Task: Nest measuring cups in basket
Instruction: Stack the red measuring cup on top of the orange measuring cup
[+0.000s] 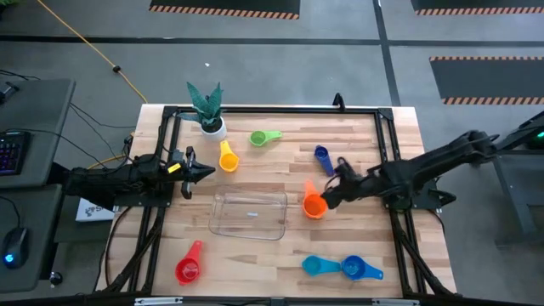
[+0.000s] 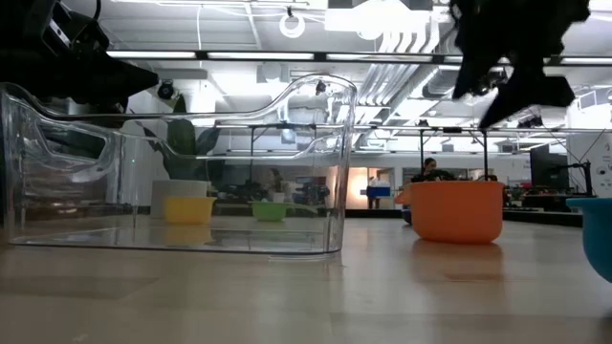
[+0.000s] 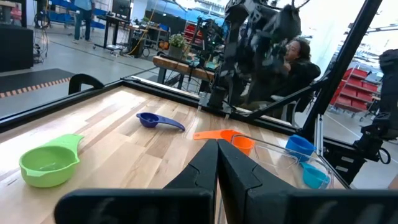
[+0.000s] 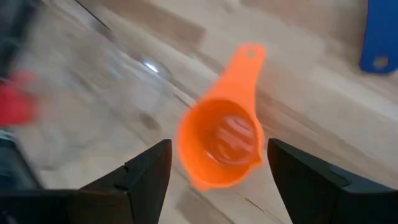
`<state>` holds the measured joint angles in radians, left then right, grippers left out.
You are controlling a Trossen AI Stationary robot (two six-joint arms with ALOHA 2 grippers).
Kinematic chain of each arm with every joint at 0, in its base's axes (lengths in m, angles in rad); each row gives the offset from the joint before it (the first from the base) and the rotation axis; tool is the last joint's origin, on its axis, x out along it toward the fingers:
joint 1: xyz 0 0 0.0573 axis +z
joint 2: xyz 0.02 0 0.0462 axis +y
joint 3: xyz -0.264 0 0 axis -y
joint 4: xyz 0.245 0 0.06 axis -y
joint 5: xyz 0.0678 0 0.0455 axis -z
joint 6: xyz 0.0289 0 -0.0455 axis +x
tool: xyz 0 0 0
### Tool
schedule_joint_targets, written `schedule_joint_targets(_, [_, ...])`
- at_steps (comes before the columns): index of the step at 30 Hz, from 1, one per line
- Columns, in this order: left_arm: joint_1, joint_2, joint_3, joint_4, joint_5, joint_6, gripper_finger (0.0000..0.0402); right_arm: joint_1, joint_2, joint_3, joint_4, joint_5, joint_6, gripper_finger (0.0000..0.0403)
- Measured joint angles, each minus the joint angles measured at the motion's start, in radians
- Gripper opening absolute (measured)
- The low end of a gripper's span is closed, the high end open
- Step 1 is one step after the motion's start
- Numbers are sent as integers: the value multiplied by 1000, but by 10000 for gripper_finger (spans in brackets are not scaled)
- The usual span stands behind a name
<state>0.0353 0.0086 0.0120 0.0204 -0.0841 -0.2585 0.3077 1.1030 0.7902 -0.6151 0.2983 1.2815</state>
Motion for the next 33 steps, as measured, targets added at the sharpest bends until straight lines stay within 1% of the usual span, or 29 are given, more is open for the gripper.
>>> schedule_joint_targets(3, [0,0,0,0,0,0,1,0,-111,0,30,96,-6,257])
schedule_joint_targets(5, [0,0,0,0,0,0,1,0,-184,0,83,175,-40,257])
schedule_joint_targets(9, [0,0,0,0,0,0,1,0,-295,0,251,313,-214,257])
schedule_joint_targets(12, [0,0,0,0,0,0,1,0,-337,0,394,392,-389,256])
schedule_joint_targets(16, [0,0,0,0,0,0,1,0,-346,0,564,479,-622,256])
schedule_joint_targets(20, [0,0,0,0,0,0,1,0,-344,0,629,566,-769,256])
schedule_joint_targets(22, [0,0,0,0,0,0,1,0,-344,0,632,591,-818,256])
schedule_joint_targets(24, [0,0,0,0,0,0,1,0,-344,0,641,596,-831,256])
schedule_joint_targets(28, [0,0,0,0,0,0,1,0,-343,0,644,591,-789,256])
schedule_joint_targets(33, [0,0,0,0,0,0,1,0,-343,0,656,590,-781,256])
